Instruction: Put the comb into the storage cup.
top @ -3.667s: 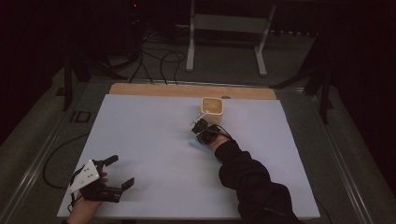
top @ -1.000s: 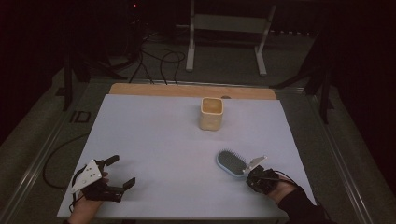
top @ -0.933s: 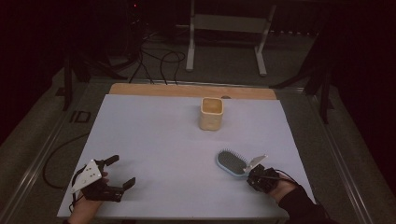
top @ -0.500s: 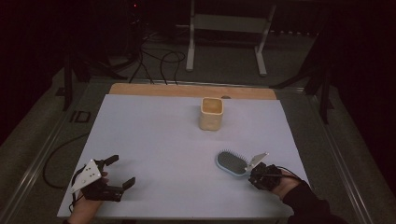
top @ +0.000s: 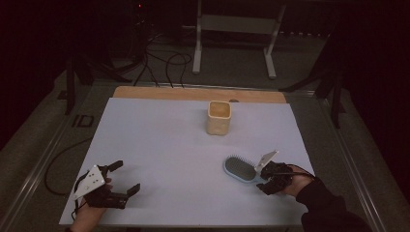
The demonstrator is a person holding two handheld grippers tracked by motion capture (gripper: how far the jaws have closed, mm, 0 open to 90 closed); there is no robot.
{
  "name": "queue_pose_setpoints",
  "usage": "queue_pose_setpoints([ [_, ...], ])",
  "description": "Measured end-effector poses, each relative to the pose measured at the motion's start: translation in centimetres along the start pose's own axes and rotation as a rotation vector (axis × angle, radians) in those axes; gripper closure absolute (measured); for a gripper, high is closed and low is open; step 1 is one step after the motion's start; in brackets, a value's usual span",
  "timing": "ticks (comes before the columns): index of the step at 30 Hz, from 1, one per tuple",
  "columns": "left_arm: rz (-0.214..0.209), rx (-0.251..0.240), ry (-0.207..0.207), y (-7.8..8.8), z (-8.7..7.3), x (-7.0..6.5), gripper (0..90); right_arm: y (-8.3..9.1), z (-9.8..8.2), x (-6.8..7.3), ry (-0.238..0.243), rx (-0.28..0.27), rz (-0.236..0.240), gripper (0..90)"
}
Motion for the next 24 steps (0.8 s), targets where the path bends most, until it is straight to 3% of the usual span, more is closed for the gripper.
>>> queue_pose_setpoints([
  [6,0.000,0.000,0.001,0.0,0.0,0.0,0.0,-0.3,0.1,-0.3,0.017,0.032,0.060,23.9],
  [7,0.000,0.000,0.001,0.0,0.0,0.0,0.0,-0.3,0.1,-0.3,0.017,0.032,0.060,23.9],
  [9,-0.001,0.000,0.001,0.0,0.0,0.0,0.0,-0.5,0.1,-0.1,0.021,0.055,0.103,14.2],
  [19,-0.001,0.000,0.002,0.0,0.0,0.0,0.0,-1.0,0.2,-0.7,0.010,0.107,0.117,13.0],
  [24,-0.003,0.001,0.002,0.0,0.0,0.0,0.0,-1.0,0.3,-1.2,0.032,0.117,0.095,13.5],
])
Point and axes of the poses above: each handheld gripper's, and its own axes: y roughly backward along the jaws, z roughly out of its top, x roughly to its left, the point moved 9 cm from there along -y, roughly forward along the jaws, and after that the axes turned 14 degrees about z, right-handed, at the moved point
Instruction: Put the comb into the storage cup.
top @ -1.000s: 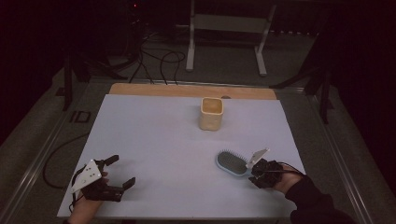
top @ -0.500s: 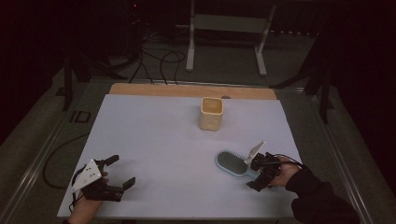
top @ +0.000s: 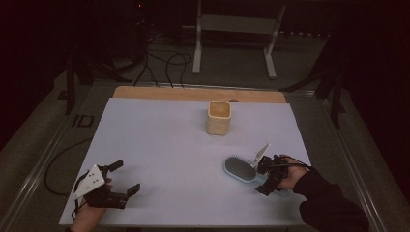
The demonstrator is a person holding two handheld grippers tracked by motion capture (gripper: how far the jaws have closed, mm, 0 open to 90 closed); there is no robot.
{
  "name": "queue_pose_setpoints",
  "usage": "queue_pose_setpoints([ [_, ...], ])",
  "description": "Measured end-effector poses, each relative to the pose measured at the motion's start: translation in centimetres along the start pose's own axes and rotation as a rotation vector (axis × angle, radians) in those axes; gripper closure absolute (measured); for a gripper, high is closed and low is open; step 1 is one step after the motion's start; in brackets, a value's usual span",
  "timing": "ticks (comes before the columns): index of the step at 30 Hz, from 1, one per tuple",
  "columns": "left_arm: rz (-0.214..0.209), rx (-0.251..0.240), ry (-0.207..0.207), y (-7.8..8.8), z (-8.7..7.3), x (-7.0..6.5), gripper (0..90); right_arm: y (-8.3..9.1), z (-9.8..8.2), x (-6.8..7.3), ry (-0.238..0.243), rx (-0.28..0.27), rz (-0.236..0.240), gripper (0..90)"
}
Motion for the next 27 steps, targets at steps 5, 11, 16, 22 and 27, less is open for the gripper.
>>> queue_pose_setpoints([
  [5,0.001,-0.002,0.001,0.0,0.0,0.0,0.0,-0.2,-0.4,-0.3,0.003,0.067,0.003,13.8],
  [11,0.000,0.000,0.000,0.0,0.0,0.0,0.0,-0.8,-0.7,-0.5,0.008,0.077,-0.001,13.6],
  [16,0.000,0.001,0.001,0.0,0.0,0.0,0.0,-0.9,-0.5,-0.7,0.016,0.063,-0.001,17.8],
  [22,-0.003,0.000,0.005,0.0,0.0,0.0,0.0,-1.2,0.0,-0.8,0.001,0.086,-0.001,42.6],
  [27,-0.004,-0.003,0.005,0.0,0.0,0.0,0.0,-1.3,0.2,-0.9,-0.008,0.084,0.001,49.3],
])
Point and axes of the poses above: each handheld gripper's, and its own axes: y roughly backward along the jaws, z roughly out of its top, x roughly to its left, the point moved 9 cm from there along -y, roughly forward along the jaws, and after that the axes turned 14 degrees about z, right-handed, at the moved point
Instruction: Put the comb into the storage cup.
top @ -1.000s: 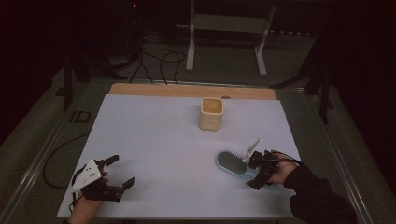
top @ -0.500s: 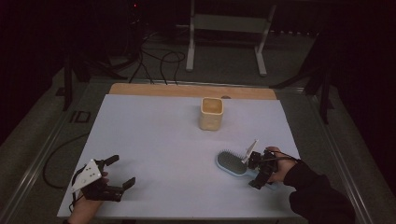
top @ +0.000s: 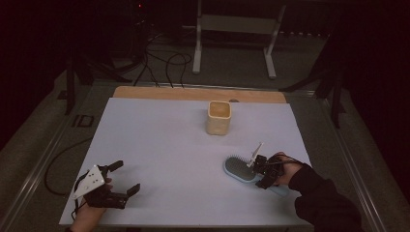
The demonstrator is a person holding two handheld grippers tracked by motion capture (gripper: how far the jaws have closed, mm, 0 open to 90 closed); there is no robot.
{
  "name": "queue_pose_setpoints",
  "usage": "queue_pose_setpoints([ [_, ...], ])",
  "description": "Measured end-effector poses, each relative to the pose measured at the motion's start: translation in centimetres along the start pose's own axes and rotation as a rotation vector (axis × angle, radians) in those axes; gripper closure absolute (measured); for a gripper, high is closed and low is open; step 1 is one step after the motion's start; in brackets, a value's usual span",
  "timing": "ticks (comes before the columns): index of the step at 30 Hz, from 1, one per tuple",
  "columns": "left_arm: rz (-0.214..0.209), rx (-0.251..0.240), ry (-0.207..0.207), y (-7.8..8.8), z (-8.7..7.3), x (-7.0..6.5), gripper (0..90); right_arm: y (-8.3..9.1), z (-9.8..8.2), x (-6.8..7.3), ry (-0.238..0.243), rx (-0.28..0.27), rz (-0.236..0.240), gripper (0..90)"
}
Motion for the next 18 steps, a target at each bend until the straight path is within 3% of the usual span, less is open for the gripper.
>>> queue_pose_setpoints([
  [9,-0.004,-0.001,0.001,0.02,0.02,-0.03,0.0,-0.53,0.17,0.03,-0.027,0.029,0.009,67.5],
  [14,-0.003,0.002,0.001,-0.01,-0.02,-0.03,0.0,-0.58,0.22,0.09,-0.028,0.046,0.007,67.6],
  [18,-0.003,0.002,-0.001,-0.02,-0.03,-0.04,0.0,-0.69,0.28,0.11,-0.062,0.061,0.015,68.8],
])
Point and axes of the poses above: each handheld gripper's, and its own axes: y roughly backward along the jaws, z roughly out of its top, x roughly to its left, the point moved 9 cm from there along -y, roughly forward along the jaws, and after that the axes turned 14 degrees about z, right-handed, at the moved point
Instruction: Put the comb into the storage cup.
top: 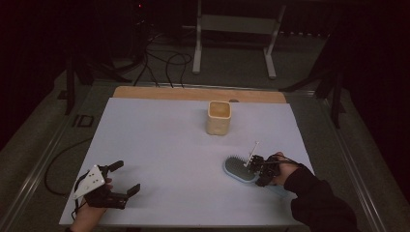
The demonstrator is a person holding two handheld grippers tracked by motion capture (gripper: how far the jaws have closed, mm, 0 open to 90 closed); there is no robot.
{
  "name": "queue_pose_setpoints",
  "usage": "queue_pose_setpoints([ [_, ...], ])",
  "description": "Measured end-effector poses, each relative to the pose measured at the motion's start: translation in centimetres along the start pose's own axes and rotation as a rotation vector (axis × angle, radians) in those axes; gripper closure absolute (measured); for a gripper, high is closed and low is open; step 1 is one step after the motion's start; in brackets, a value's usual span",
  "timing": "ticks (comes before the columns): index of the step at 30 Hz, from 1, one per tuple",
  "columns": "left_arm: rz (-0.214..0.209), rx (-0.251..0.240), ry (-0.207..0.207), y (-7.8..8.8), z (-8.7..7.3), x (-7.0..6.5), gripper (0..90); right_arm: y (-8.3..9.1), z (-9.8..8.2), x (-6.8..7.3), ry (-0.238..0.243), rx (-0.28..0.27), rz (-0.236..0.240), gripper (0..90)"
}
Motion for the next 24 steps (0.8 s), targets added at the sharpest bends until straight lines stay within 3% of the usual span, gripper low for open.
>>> queue_pose_setpoints([
  [6,-0.002,0.002,-0.002,-0.01,-0.04,-0.09,0.0,-0.10,0.08,0.31,-0.010,0.015,-0.051,69.7],
  [12,-0.001,0.003,-0.001,-0.04,-0.06,-0.02,0.0,-0.09,-0.03,0.38,-0.005,-0.010,-0.077,70.1],
  [17,0.001,0.004,0.001,-0.05,-0.06,0.02,0.0,0.05,-0.42,0.32,-0.033,-0.101,-0.059,70.2],
  [24,0.002,0.003,0.000,-0.08,-0.05,-0.02,0.0,0.51,0.34,0.89,-0.013,-0.199,-0.035,70.2],
])
Point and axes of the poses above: each handheld gripper's, and its own axes: y roughly backward along the jaws, z roughly out of its top, x roughly to its left, the point moved 9 cm from there along -y, roughly forward along the jaws, and after that the axes turned 14 degrees about z, right-handed, at the moved point
